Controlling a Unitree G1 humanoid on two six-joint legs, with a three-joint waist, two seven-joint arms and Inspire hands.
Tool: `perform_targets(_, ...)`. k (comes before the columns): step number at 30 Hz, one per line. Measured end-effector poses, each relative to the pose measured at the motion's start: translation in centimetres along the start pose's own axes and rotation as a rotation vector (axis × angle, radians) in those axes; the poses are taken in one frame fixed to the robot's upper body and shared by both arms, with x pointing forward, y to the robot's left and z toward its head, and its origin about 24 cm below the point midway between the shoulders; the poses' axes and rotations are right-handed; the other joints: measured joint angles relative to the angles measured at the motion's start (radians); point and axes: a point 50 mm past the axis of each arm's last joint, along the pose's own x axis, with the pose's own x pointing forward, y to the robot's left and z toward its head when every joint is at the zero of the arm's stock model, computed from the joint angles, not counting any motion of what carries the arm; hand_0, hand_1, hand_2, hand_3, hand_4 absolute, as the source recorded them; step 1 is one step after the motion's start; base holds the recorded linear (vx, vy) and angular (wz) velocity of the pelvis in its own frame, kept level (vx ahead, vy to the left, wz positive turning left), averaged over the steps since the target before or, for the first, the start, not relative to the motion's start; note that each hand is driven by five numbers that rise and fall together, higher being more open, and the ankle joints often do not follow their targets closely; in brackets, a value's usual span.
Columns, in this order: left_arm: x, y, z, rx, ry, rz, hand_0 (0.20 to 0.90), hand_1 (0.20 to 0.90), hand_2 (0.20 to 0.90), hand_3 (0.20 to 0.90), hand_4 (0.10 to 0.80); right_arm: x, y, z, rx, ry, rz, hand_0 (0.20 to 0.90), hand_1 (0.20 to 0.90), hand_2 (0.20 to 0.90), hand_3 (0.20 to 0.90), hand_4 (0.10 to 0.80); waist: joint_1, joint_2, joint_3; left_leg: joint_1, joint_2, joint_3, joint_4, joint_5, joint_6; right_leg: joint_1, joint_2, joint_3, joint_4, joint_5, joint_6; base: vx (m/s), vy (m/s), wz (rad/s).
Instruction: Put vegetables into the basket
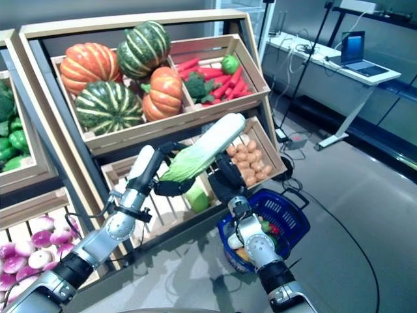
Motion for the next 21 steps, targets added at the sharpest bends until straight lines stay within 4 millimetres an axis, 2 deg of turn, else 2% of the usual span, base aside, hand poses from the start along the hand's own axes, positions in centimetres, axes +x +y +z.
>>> perform_targets(6, -1.4, -1.4, -1.1, -0.366, 0.112, 0.013, 0.3, 0.3, 0.3, 0.3, 0.4, 0.0, 0.3, 0.3, 0.019, -0.021, 0.062, 0.9, 0.9, 0.9, 0.9, 0.8, 0.014, -0.004, -0.004, -0.006, 0.0, -0.004, 0.0, 0.002, 0.0, -0.002, 0.0, -0.004, 0.0, 0.0, 0.0, -0.011, -0.022, 0.02)
perform_targets(8, -1.7, -1.7, -1.2, -0.426, 0.131, 0.006, 0.3, 0.3, 0.3, 0.3, 0.4, -0.1, 0.3, 0.4, 0.015, -0.023, 0.07, 0.9, 0.9, 0.9, 0.9, 0.8, 0.022, -0.008, -0.006, -0.01, 0.0, -0.004, 0.0, 0.003, 0.0, -0.007, 0.0, -0.004, 0.0, 0.0, 0.0, 0.0, 0.0, 0.0)
perform_targets(11, -2.0, -2.0, -1.5, -0.505, 0.154, -0.013, 0.3, 0.3, 0.3, 0.3, 0.4, -0.2, 0.3, 0.7, 0.003, -0.025, 0.082, 0.9, 0.9, 0.9, 0.9, 0.8, 0.029, -0.012, -0.009, -0.012, 0.0, -0.004, 0.0, 0.003, 0.0, -0.008, 0.0, -0.005, 0.0, 0.0, 0.0, 0.0, 0.0, 0.0)
perform_targets(21, -2.0, -2.6, -1.9, -0.575, 0.18, -0.093, 0.3, 0.3, 0.3, 0.3, 0.4, -0.4, 0.4, 1.8, -0.018, -0.059, 0.114, 0.9, 0.9, 0.9, 0.9, 0.8, 0.028, -0.013, -0.009, -0.013, 0.0, -0.004, 0.0, 0.003, 0.0, -0.009, 0.0, -0.005, 0.0, 0.0, 0.0, 0.0, 0.0, 0.0)
